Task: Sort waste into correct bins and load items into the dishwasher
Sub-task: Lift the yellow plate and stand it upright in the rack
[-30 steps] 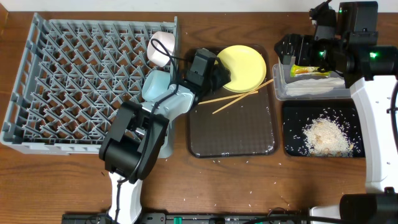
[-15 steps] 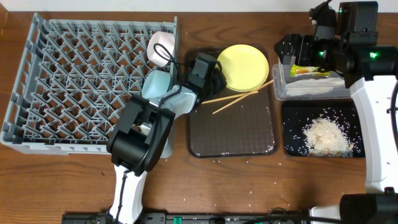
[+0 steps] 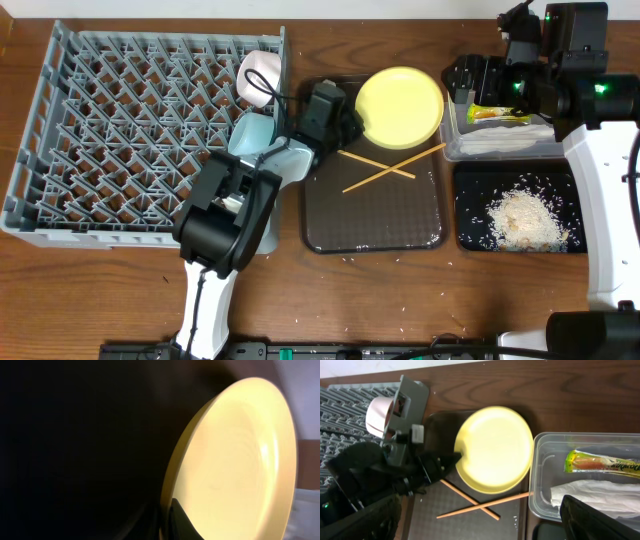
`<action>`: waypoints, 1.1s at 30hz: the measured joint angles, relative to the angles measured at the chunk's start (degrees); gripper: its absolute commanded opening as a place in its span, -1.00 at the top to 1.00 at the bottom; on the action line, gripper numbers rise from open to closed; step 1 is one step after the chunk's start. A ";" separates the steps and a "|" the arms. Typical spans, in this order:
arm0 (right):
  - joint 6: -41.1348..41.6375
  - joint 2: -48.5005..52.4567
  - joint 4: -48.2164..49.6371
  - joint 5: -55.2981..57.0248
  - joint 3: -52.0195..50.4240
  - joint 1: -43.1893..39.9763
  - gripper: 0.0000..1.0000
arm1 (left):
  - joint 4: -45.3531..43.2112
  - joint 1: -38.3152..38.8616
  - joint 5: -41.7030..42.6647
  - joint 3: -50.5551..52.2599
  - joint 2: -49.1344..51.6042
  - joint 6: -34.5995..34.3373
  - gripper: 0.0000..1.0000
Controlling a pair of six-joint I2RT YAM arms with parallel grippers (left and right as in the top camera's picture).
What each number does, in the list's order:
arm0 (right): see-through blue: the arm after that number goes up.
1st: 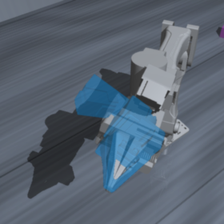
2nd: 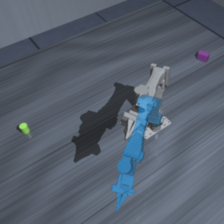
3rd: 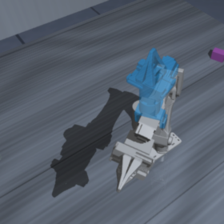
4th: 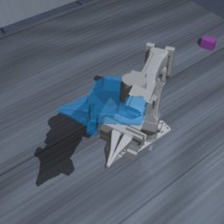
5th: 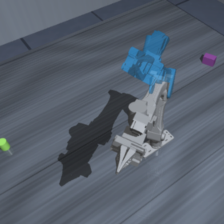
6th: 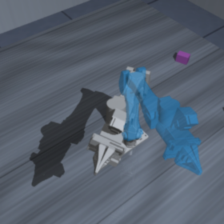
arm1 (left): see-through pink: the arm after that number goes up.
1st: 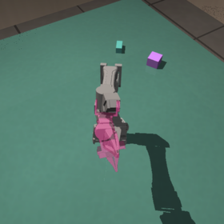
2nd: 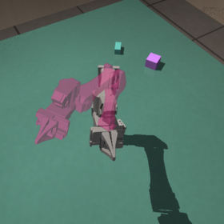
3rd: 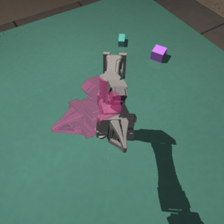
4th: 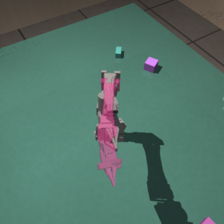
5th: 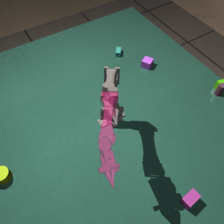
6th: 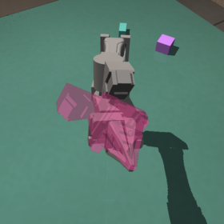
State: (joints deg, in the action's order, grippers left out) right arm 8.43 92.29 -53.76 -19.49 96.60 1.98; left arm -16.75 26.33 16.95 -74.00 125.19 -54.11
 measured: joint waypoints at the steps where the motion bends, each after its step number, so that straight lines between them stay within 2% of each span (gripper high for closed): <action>1: 0.00 0.00 -0.04 0.00 0.00 0.00 -0.98 | -1.60 -0.42 1.20 0.00 0.11 -0.13 0.85; 8: 0.00 0.00 -0.02 0.00 0.00 0.00 -0.99 | -6.38 -3.76 9.99 0.07 0.11 -2.69 0.85; 11: 0.00 0.00 -0.02 0.00 0.00 0.00 -0.99 | -11.28 -4.11 14.23 0.09 0.17 -3.13 0.85; 19: 0.00 0.00 -0.02 0.00 0.00 0.00 -0.98 | -10.23 -6.82 18.82 0.09 -3.06 -3.13 0.85; 26: 0.00 0.00 0.02 0.00 0.00 0.00 -0.99 | -1.46 -12.96 20.57 0.00 -16.72 -1.97 0.85; 33: 0.02 0.00 -0.02 0.00 0.00 0.00 -0.99 | 16.59 -28.15 20.00 0.02 -27.82 8.70 0.85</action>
State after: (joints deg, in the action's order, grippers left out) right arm 8.45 92.29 -53.78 -19.49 96.60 1.98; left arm -0.16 -1.83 36.95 -73.97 97.36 -45.41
